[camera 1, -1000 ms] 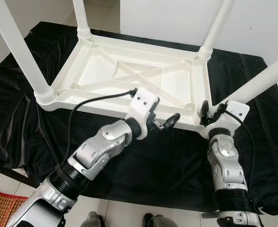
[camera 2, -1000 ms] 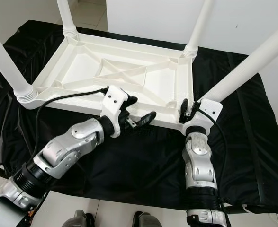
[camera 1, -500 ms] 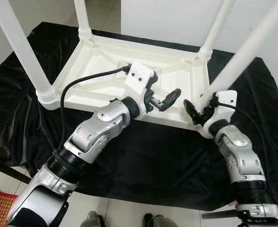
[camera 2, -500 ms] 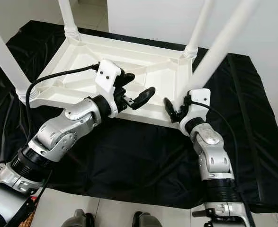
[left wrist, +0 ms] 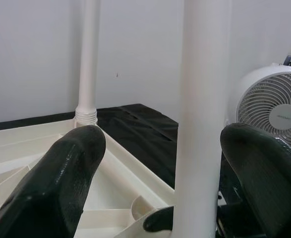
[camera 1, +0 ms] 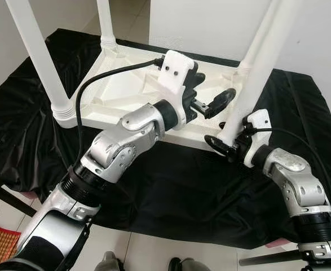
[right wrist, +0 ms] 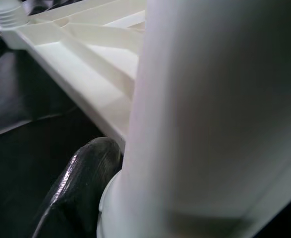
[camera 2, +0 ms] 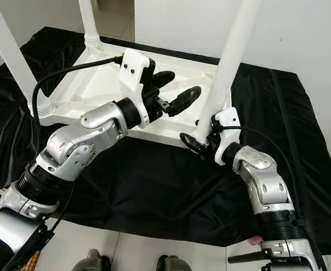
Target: Building children table
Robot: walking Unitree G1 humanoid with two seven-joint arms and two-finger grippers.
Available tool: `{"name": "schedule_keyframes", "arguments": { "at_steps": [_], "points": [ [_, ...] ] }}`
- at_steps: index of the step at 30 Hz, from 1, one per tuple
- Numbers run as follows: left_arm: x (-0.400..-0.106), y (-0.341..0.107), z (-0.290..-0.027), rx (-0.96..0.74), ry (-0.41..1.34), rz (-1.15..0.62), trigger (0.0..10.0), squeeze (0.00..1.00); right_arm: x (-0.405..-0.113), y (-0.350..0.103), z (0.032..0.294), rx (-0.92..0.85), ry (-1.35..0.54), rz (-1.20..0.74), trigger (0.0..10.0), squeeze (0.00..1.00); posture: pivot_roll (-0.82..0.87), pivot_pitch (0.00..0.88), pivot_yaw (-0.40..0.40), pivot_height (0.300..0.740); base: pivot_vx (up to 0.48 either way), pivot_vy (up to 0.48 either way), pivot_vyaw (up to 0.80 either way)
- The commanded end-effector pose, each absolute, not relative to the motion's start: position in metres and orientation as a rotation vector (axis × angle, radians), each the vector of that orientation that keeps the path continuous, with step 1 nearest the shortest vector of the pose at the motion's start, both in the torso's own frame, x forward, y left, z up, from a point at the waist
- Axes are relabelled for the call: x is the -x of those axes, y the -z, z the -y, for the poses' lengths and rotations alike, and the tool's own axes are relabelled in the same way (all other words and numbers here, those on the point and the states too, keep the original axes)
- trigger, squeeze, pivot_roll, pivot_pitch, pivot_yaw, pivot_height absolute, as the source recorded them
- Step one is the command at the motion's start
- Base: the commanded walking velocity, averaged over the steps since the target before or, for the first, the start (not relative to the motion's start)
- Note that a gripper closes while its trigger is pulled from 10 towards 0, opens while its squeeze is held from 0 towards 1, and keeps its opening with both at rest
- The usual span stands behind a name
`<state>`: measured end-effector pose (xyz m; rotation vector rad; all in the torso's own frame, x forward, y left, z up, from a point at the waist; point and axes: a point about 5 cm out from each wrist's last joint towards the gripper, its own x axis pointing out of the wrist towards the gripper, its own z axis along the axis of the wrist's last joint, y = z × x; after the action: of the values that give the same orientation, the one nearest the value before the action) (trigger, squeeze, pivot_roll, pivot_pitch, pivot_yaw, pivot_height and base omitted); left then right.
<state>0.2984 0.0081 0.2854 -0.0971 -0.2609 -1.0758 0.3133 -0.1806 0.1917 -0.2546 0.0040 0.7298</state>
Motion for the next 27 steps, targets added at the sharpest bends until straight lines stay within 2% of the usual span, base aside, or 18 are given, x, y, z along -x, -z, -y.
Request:
{"name": "schedule_keyframes", "arguments": {
  "at_steps": [1, 12, 15, 24, 27],
  "points": [
    [-0.278, -0.284, 0.003, 0.022, 1.495, 0.273, 10.0, 0.00, -0.311, -0.197, 0.178, 0.276, -0.785, -0.002, 10.0, 0.00, 0.05, 0.081, -0.075, 0.740, 0.000, 0.000, 0.00],
    [-0.279, -0.290, 0.004, 0.033, 1.549, 0.241, 10.0, 0.00, -0.308, -0.197, 0.175, 0.333, -0.907, -0.030, 10.0, 0.00, 0.05, 0.091, -0.070, 0.740, 0.000, 0.000, 0.00],
    [-0.275, -0.295, 0.004, 0.066, 1.626, 0.218, 10.0, 0.00, -0.305, -0.197, 0.173, 0.367, -0.976, -0.038, 10.0, 0.00, 0.06, 0.091, -0.063, 0.740, 0.000, 0.000, 0.00],
    [-0.272, -0.298, 0.004, 0.081, 1.699, 0.189, 10.0, 0.00, -0.304, -0.196, 0.171, 0.397, -1.014, -0.047, 10.0, 0.00, 0.05, 0.098, -0.052, 0.740, 0.000, 0.000, 0.00],
    [-0.268, -0.303, 0.006, 0.146, 1.753, 0.167, 10.0, 0.00, -0.302, -0.193, 0.169, 0.411, -1.041, -0.059, 10.0, 0.00, 0.05, 0.100, -0.050, 0.740, 0.000, 0.000, 0.00]
  ]
}}
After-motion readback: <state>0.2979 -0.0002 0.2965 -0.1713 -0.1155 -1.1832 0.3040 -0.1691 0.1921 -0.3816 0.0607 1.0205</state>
